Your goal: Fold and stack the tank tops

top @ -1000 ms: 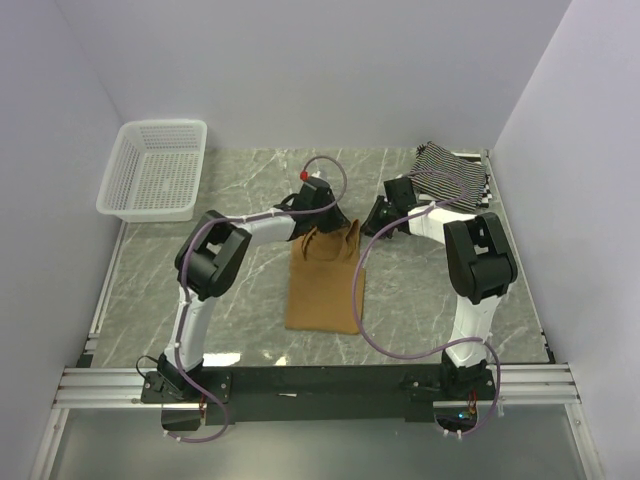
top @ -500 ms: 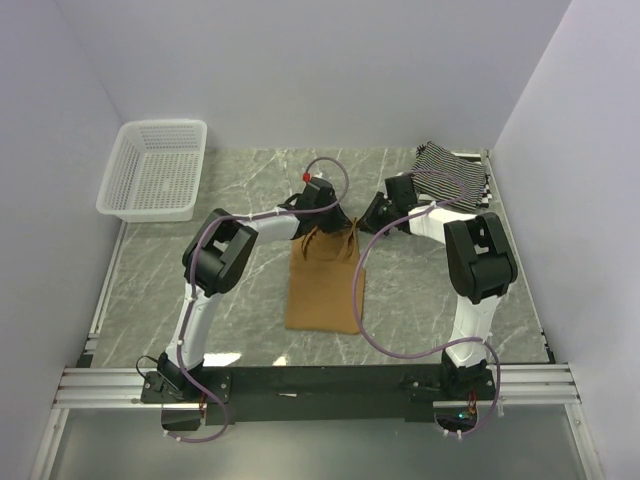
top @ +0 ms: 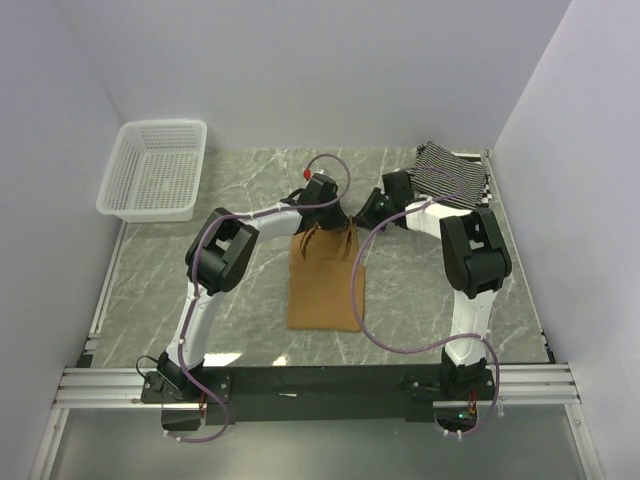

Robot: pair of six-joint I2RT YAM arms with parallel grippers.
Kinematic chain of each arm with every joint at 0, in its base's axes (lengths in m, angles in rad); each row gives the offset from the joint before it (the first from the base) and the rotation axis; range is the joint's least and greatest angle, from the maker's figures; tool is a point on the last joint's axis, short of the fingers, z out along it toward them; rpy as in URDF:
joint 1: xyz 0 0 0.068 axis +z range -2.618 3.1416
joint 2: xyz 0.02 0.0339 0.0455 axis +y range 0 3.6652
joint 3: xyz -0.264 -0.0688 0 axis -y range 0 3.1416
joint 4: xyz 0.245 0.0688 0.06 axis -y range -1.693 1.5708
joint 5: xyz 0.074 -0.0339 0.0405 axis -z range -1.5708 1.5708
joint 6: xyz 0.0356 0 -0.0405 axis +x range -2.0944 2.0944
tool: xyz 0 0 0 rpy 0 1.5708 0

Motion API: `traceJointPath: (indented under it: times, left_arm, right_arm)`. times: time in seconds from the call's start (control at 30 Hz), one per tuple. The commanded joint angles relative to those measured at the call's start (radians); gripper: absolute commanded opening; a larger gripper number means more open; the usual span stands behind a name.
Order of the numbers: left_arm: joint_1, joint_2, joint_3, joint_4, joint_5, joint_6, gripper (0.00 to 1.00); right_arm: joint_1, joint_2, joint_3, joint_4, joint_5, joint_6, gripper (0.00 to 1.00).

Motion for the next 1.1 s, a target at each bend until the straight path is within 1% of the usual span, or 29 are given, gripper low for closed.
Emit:
traceJointPath:
  times: [0.0,0.23,0.43,0.83,1.07]
  left_arm:
    - [-0.003,0.001,0.068,-0.011,-0.025,0.040,0.01]
    - [0.015,-0.014,0.097,-0.051,-0.049,0.065,0.02]
    - [0.041,-0.043,0.074,-0.050,-0.057,0.071,0.01]
    - [0.077,-0.175,-0.036,-0.056,-0.084,0.073,0.01]
    - [0.077,-0.279,-0.162,-0.025,-0.074,0.066,0.01]
  right_arm:
    - [0.015,0.014,0.037,-0.002,0.003,-0.004,0.28]
    - [0.021,0.025,0.051,-0.013,0.010,-0.010,0.28]
    - [0.030,0.017,0.059,-0.019,0.024,-0.018,0.28]
    - [0.047,0.037,0.106,-0.054,0.041,-0.029,0.28]
    - [0.076,0.080,0.159,-0.094,0.064,-0.044,0.28]
